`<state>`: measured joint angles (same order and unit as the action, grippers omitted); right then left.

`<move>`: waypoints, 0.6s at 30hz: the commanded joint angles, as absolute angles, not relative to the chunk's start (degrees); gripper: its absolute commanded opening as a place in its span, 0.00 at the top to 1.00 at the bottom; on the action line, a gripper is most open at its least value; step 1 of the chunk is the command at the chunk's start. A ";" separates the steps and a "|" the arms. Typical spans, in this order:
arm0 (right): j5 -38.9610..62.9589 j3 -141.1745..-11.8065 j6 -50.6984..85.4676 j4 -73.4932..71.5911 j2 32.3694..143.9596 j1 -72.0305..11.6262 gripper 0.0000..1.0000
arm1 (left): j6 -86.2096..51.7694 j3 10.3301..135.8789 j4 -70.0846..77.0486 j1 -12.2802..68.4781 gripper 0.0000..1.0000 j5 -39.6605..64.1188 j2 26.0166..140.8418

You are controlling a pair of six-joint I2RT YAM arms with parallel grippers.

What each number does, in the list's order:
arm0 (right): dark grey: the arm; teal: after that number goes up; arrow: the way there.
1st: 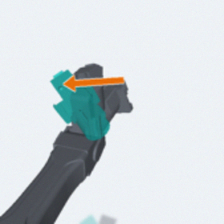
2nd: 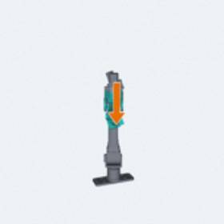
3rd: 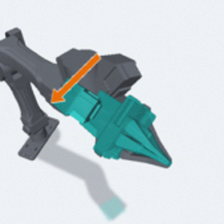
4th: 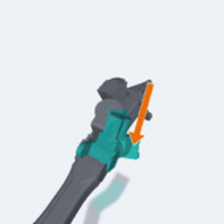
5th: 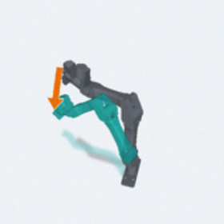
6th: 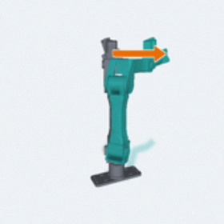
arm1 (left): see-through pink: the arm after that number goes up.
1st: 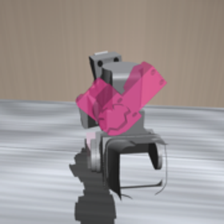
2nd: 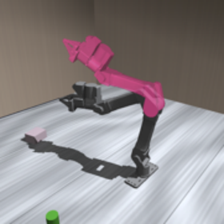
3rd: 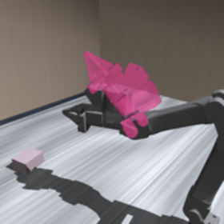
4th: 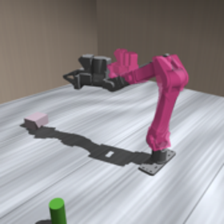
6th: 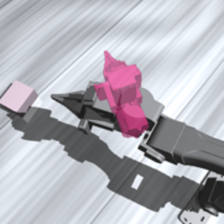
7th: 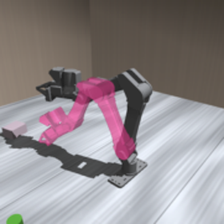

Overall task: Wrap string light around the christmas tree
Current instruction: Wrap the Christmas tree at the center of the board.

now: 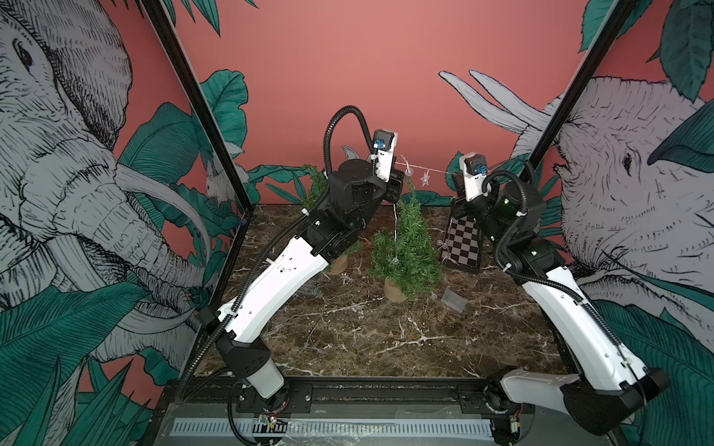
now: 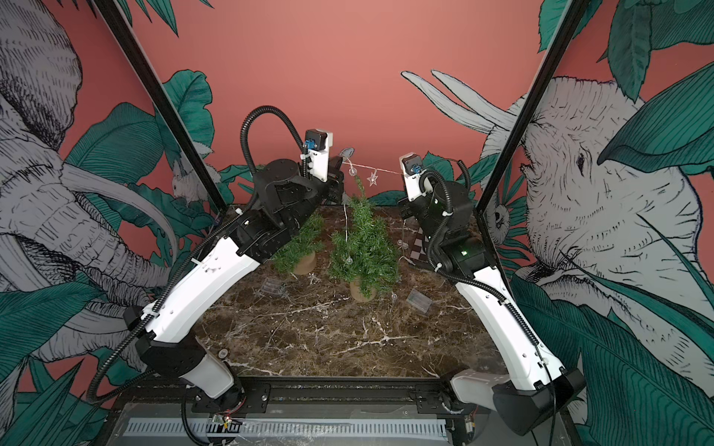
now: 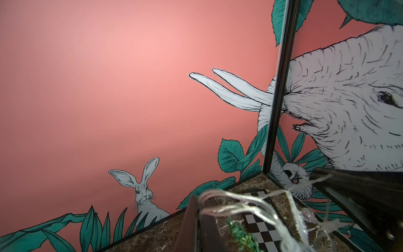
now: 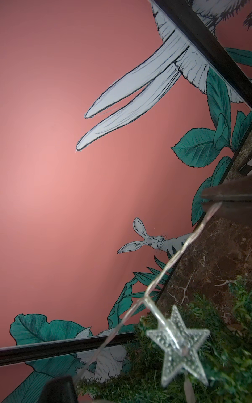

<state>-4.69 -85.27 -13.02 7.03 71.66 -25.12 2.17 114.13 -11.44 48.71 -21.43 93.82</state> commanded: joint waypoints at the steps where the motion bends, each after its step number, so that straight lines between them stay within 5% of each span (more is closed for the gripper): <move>1: -9.37 -88.14 -12.72 7.97 72.29 -24.08 1.00 | 2.31 119.25 -12.71 47.22 1.00 -28.37 95.31; 10: -9.60 -93.80 -12.47 14.94 76.01 -24.02 1.00 | -3.17 131.07 -21.09 43.25 1.00 -21.97 103.95; 18: -14.04 -93.27 -13.06 15.51 75.37 -23.50 1.00 | -4.83 130.58 -19.91 43.26 0.81 -12.45 105.15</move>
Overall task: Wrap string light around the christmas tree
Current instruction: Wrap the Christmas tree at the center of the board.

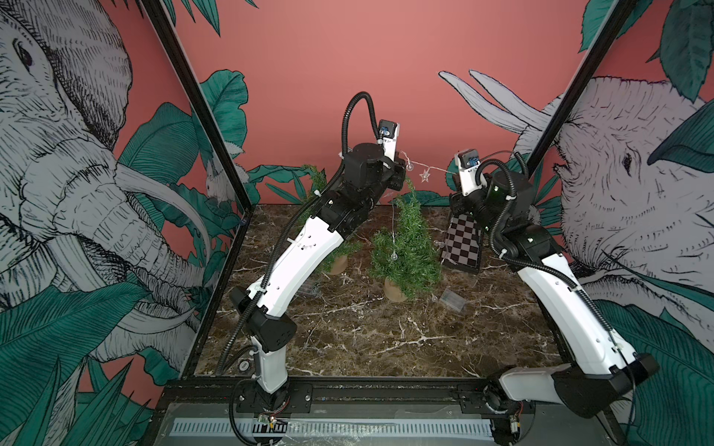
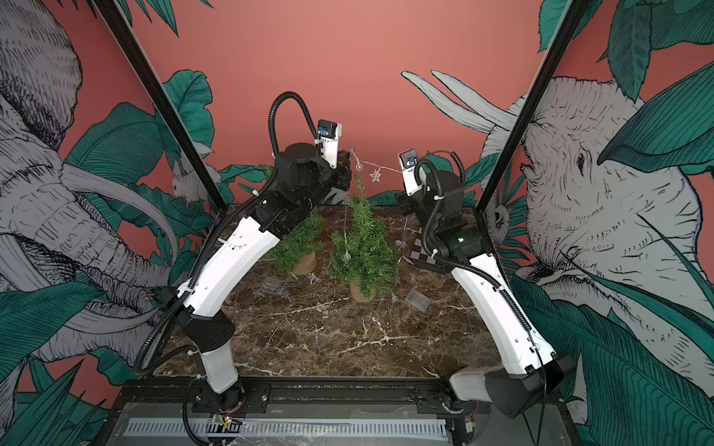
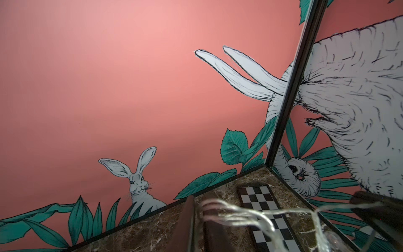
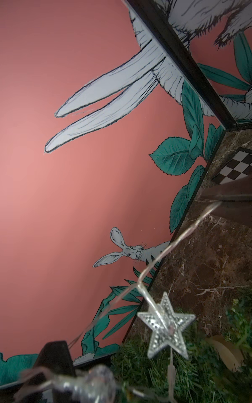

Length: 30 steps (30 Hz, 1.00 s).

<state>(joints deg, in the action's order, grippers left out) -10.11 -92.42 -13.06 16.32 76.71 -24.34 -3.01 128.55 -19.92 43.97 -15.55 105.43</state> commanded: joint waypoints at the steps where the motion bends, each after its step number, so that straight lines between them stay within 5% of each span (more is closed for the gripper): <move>1: -14.31 -93.12 -12.77 15.48 75.03 -23.19 1.00 | -4.83 131.07 -20.36 43.29 0.77 -11.65 105.41; 12: -15.02 -98.45 -11.52 22.94 77.04 -21.80 1.00 | -4.90 139.12 -31.68 43.03 0.33 -7.22 109.92; 18: -16.63 -98.39 -11.51 23.21 76.39 -21.26 1.00 | -2.59 141.75 -37.92 42.30 0.19 -2.53 110.54; 28: -21.97 -96.74 -13.22 23.69 74.45 -20.56 1.00 | -0.73 140.51 -45.53 38.63 0.30 4.35 107.89; 30: -22.95 -95.89 -13.75 23.65 73.89 -20.24 1.00 | -0.74 139.18 -45.23 38.63 0.52 7.62 106.88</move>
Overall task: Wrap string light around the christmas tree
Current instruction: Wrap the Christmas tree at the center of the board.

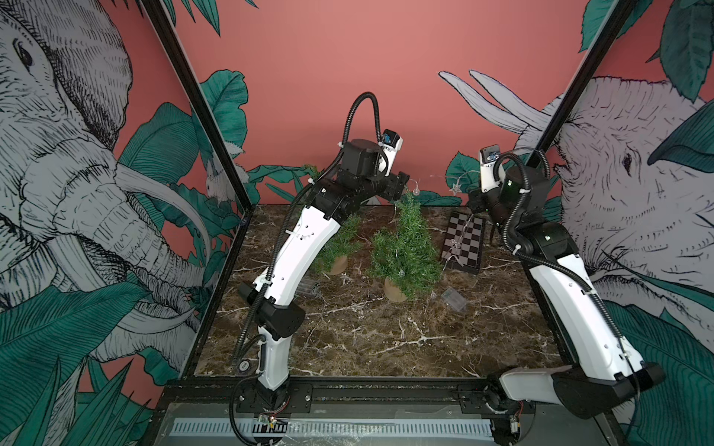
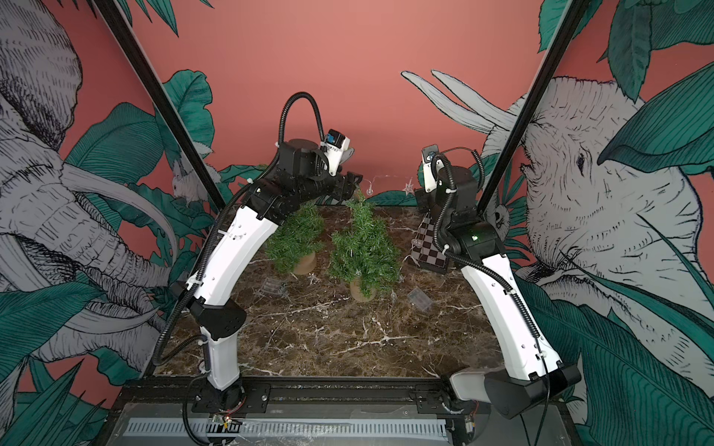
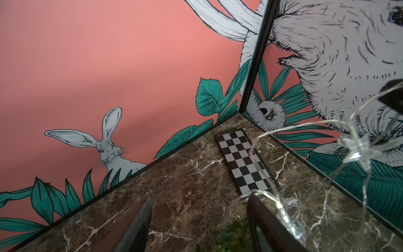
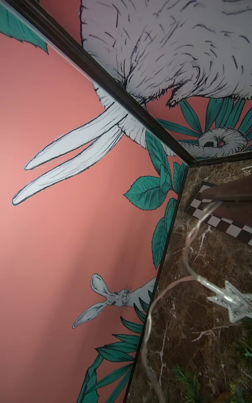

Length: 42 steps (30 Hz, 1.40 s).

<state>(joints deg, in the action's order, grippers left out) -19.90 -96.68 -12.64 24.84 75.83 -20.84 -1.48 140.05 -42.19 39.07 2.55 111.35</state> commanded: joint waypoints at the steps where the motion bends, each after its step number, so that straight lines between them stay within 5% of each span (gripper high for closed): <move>1: -23.26 -95.50 -13.73 23.56 73.71 -19.93 1.00 | -0.58 138.72 -45.26 38.58 0.53 9.03 106.50; 5: -22.96 -94.50 -13.10 23.81 72.88 -19.13 1.00 | -0.05 137.93 -46.74 38.58 0.41 7.41 105.70; 16: -14.22 -90.16 -9.09 29.14 64.35 -19.16 1.00 | -3.12 120.01 -30.50 38.58 0.28 -2.76 92.12; 21: -6.71 -87.30 -6.69 31.83 60.36 -19.25 1.00 | -5.76 112.12 -25.99 38.58 0.28 -0.54 85.49; 30: 7.84 -83.96 -0.61 31.03 55.57 -19.31 1.00 | -9.48 92.56 -21.70 39.77 0.40 19.88 73.59; 36: 13.00 -82.99 2.34 29.69 55.22 -19.41 1.00 | -2.35 77.99 -17.95 52.25 0.41 19.45 66.59; 42: 15.25 -82.62 4.34 28.75 54.58 -19.40 1.00 | -11.27 63.60 -1.21 54.91 0.42 15.86 62.75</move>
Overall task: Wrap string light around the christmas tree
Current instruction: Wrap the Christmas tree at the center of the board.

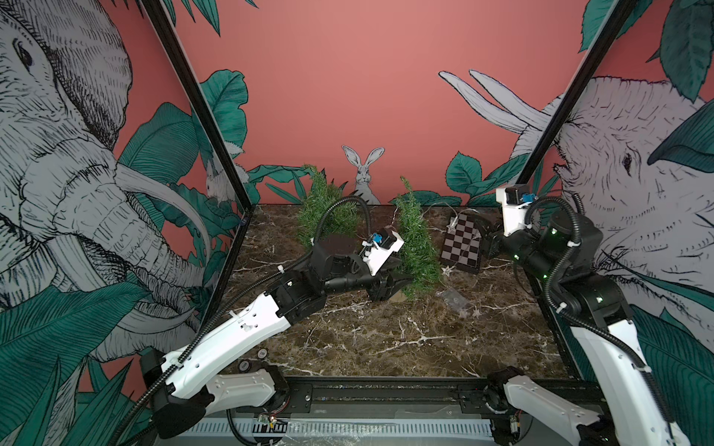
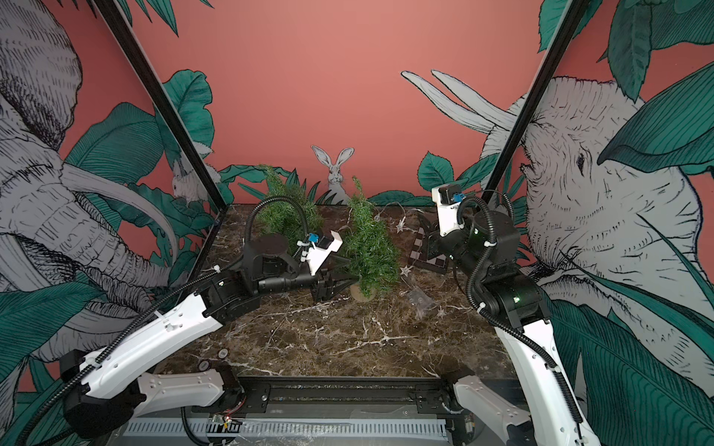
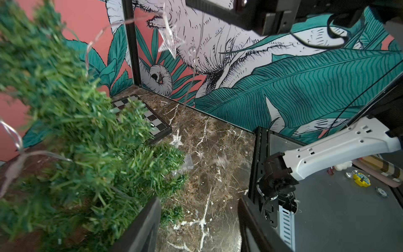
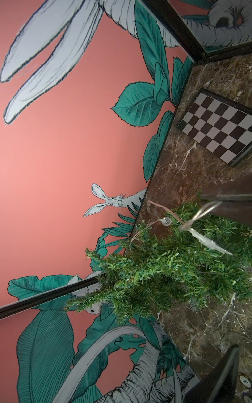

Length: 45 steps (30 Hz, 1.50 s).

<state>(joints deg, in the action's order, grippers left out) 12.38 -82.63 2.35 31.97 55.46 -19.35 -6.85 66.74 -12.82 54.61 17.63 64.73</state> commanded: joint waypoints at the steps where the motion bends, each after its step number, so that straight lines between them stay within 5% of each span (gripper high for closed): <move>1: 15.62 -82.80 4.67 28.81 54.58 -19.35 1.00 | -12.20 63.00 0.09 55.22 0.42 15.40 63.08; 12: 24.00 -81.85 13.30 24.31 53.10 -19.40 1.00 | -8.87 62.84 14.00 64.41 0.30 7.05 71.15; 27: 29.39 -79.68 22.07 18.43 51.50 -19.52 1.00 | -6.24 73.15 21.44 68.08 0.32 -7.98 85.48; 38: 29.54 -78.62 23.73 17.17 50.38 -19.51 1.00 | -6.48 76.99 24.40 68.01 0.57 -10.21 91.13; 45: 27.19 -77.79 23.30 17.42 50.71 -19.51 0.99 | -7.95 74.58 24.91 68.05 0.94 -4.83 88.28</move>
